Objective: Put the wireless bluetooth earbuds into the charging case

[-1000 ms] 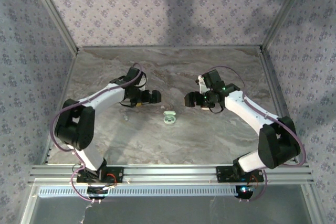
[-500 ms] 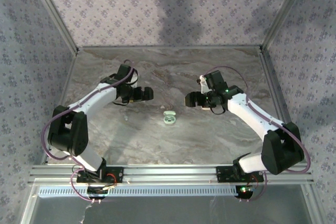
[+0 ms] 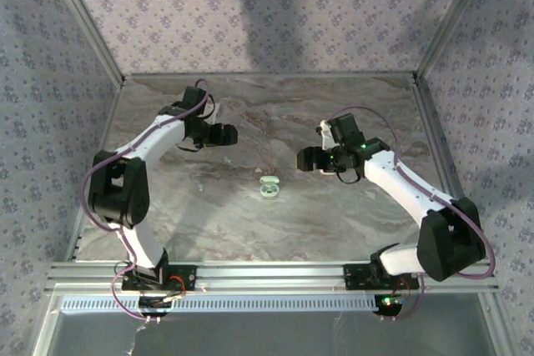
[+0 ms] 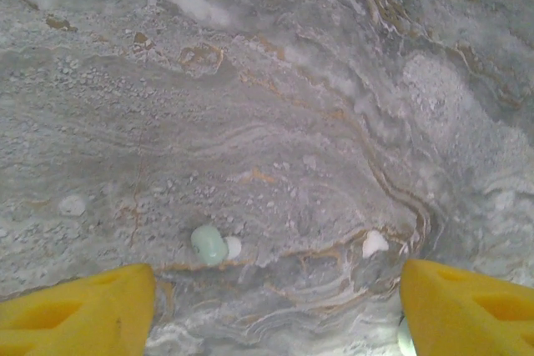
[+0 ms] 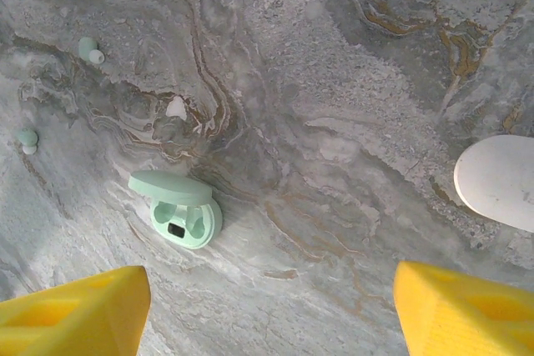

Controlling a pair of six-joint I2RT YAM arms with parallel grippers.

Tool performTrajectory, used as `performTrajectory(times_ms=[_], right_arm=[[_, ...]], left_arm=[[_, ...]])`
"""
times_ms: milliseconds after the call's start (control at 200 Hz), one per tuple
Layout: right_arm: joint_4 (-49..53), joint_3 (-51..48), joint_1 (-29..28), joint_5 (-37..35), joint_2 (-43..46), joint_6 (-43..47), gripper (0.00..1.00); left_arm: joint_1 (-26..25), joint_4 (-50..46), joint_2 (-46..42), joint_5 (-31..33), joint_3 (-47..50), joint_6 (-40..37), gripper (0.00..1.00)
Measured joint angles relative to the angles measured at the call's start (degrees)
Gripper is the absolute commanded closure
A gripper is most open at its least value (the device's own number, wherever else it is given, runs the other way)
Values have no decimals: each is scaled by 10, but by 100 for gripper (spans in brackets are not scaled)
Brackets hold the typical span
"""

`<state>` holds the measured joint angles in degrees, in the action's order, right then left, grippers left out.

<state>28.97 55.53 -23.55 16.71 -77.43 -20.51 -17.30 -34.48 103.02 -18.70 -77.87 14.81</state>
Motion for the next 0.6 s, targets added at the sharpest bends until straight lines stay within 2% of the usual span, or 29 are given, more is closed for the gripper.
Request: performTrajectory(times_ms=[110,410,600], right_arm=[[0,-2,7,0,1,0,22],[-3,-10,15,5,2,0,23],[-6,-15,18,10,2,0,24]], left_arm=[[1,-12,31,-12,-21,-10,41],[0,-35,70,-18,-40,-15,41],[0,-24,57,-25,5,9,44]])
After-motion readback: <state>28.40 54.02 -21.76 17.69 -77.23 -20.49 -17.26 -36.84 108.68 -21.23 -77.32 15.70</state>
